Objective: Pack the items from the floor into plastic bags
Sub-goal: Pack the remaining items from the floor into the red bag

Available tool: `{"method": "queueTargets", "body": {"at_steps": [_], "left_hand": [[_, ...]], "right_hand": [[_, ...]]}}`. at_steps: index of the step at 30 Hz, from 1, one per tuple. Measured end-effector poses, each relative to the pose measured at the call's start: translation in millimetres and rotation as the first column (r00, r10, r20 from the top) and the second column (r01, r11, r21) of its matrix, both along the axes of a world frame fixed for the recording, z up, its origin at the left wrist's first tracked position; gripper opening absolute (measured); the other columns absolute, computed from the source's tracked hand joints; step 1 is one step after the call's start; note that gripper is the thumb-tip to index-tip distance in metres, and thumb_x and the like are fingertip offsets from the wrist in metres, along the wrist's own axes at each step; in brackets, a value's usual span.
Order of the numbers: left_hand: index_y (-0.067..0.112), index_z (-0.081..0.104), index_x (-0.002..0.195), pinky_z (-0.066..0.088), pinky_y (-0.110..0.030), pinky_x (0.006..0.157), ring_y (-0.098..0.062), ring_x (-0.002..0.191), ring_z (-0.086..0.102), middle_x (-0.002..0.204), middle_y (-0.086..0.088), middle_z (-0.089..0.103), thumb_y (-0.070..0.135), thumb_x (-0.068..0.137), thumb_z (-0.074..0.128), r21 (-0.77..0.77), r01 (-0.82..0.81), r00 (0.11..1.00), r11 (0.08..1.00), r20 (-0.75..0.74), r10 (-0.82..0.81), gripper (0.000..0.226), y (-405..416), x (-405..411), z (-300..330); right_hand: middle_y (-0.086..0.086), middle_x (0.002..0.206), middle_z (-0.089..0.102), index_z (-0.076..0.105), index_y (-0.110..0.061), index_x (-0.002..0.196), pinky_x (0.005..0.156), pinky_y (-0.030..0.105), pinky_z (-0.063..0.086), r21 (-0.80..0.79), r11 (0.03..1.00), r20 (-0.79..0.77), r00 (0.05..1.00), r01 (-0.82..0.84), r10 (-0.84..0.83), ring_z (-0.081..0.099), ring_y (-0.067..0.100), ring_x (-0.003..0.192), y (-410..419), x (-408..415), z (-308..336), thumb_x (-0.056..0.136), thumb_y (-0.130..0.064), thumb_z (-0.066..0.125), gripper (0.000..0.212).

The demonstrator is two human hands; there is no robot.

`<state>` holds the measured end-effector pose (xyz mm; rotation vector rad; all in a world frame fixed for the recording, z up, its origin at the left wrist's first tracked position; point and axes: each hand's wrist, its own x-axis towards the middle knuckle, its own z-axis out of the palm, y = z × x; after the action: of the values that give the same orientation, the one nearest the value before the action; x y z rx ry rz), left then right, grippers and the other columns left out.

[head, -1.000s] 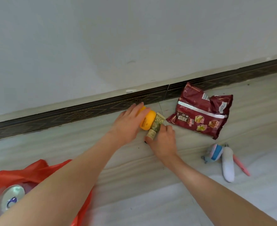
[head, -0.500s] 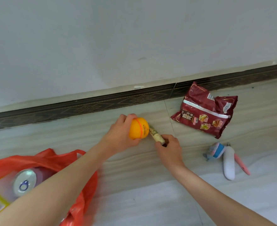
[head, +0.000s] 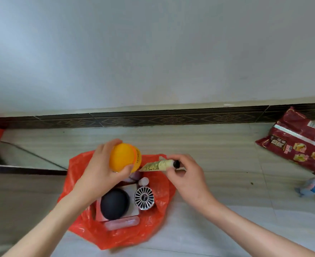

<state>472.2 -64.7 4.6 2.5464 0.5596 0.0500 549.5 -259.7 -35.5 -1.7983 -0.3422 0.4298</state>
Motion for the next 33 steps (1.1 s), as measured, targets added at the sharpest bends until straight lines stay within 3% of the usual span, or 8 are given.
{"method": "queueTargets", "body": {"at_steps": [4,8,12,16,22,26,30,33], "left_hand": [[0.031,0.043,0.127,0.033,-0.025,0.085,-0.01,0.1,0.041,0.11,0.004,0.045,0.062,0.054,0.05,0.035,-0.052,0.998,0.998,-0.045,0.054,0.079,29,-40,1],[0.045,0.03,0.118,0.032,-0.023,0.086,-0.01,0.108,0.041,0.116,0.014,0.041,0.062,0.053,0.052,-0.034,0.029,0.991,0.999,-0.133,-0.033,0.07,33,-63,-12],[0.026,0.036,0.13,0.031,-0.022,0.093,-0.013,0.117,0.039,0.126,0.007,0.042,0.061,0.054,0.051,-0.047,0.063,0.989,0.997,-0.128,-0.069,0.085,25,-67,-35],[0.022,0.04,0.129,0.027,-0.025,0.097,-0.02,0.119,0.038,0.132,0.0,0.044,0.058,0.059,0.049,0.0,0.03,0.999,1.0,-0.041,-0.03,0.079,17,-61,-47],[0.028,0.034,0.123,0.03,-0.019,0.088,-0.008,0.108,0.039,0.119,0.005,0.045,0.053,0.063,0.053,-0.037,0.051,0.999,0.998,-0.017,-0.052,0.068,-7,-70,-54],[0.03,0.027,0.12,0.034,-0.02,0.089,-0.016,0.11,0.047,0.121,0.0,0.047,0.051,0.064,0.051,-0.039,0.042,0.999,0.998,-0.023,-0.043,0.064,-12,-78,-65],[0.028,0.032,0.122,0.04,-0.029,0.091,-0.021,0.111,0.048,0.123,-0.003,0.048,0.047,0.065,0.05,0.028,0.043,0.999,0.999,0.015,-0.043,0.063,-11,-77,-64],[0.028,0.035,0.122,0.038,-0.027,0.091,-0.016,0.112,0.043,0.123,-0.002,0.047,0.046,0.066,0.052,0.03,0.029,0.998,0.999,0.05,-0.031,0.061,-15,-76,-59]], "right_hand": [[-0.007,0.095,0.059,0.065,-0.017,0.099,0.074,0.015,0.05,-0.027,0.981,0.058,0.98,-0.191,0.192,0.058,0.004,0.085,35,-22,4,0.075,-0.017,0.059,0.025],[-0.012,0.09,0.052,0.06,-0.017,0.104,0.072,0.009,0.04,-0.178,0.933,0.113,0.936,-0.312,0.334,0.053,-0.002,0.074,54,-30,-5,0.083,-0.015,0.059,0.022],[-0.007,0.087,0.058,0.057,-0.018,0.098,0.077,0.024,0.047,-0.222,0.926,0.068,0.943,-0.305,0.327,0.057,0.01,0.079,63,-27,-17,0.085,-0.015,0.058,0.013],[0.001,0.094,0.065,0.059,-0.019,0.099,0.082,0.038,0.05,-0.271,0.899,0.065,0.926,-0.343,0.373,0.064,0.017,0.086,69,-26,-27,0.088,-0.017,0.055,0.012],[0.002,0.104,0.064,0.061,-0.016,0.107,0.085,0.031,0.045,-0.422,0.828,0.088,0.892,-0.369,0.443,0.058,0.019,0.097,65,-22,-33,0.088,-0.014,0.052,0.021],[0.002,0.1,0.064,0.063,-0.017,0.107,0.081,0.026,0.041,-0.439,0.825,0.081,0.898,-0.357,0.432,0.058,0.019,0.096,53,-22,-38,0.087,-0.013,0.053,0.023],[0.004,0.105,0.064,0.063,-0.017,0.106,0.088,0.037,0.047,-0.404,0.843,0.054,0.911,-0.355,0.409,0.059,0.02,0.098,41,-22,-41,0.089,-0.014,0.052,0.02],[0.002,0.104,0.064,0.062,-0.02,0.105,0.088,0.04,0.049,-0.383,0.856,0.042,0.919,-0.348,0.392,0.06,0.02,0.097,35,-22,-41,0.087,-0.016,0.053,0.02]]}}
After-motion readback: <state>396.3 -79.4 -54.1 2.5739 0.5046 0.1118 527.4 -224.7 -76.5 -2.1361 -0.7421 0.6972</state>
